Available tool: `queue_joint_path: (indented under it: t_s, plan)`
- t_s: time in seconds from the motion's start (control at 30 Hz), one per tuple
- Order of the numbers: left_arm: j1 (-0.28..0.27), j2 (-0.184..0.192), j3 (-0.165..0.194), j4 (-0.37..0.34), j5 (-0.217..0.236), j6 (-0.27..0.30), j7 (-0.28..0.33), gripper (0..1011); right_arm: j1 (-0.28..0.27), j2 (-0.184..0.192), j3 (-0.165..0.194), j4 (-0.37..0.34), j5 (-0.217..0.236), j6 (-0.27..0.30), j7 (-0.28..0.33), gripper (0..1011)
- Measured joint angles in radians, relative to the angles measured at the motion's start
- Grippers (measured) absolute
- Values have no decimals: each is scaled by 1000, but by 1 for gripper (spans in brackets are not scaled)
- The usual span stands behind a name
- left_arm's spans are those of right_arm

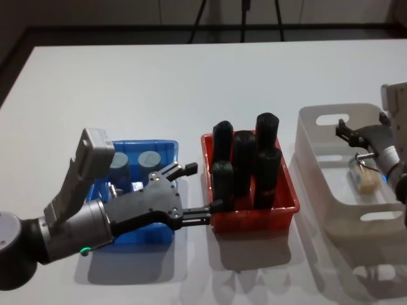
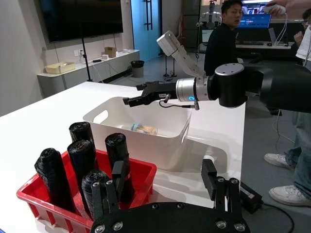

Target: Pick the cotton swabs from the blue box and place them into the white box.

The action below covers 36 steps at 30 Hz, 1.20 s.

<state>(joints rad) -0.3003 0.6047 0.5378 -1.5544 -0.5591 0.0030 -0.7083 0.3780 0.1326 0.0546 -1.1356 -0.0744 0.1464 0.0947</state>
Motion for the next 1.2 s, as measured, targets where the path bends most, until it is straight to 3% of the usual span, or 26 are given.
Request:
queue_joint_path:
  t_s: [0.33, 1.2]
  plan:
    - [0, 0, 0, 0, 0, 0, 0, 1001, -56, 10, -1, -105, 14, -14, 11, 1001]
    - [0, 0, 0, 0, 0, 0, 0, 1001, -192, 35, -20, -265, -8, -90, 5, 1001]
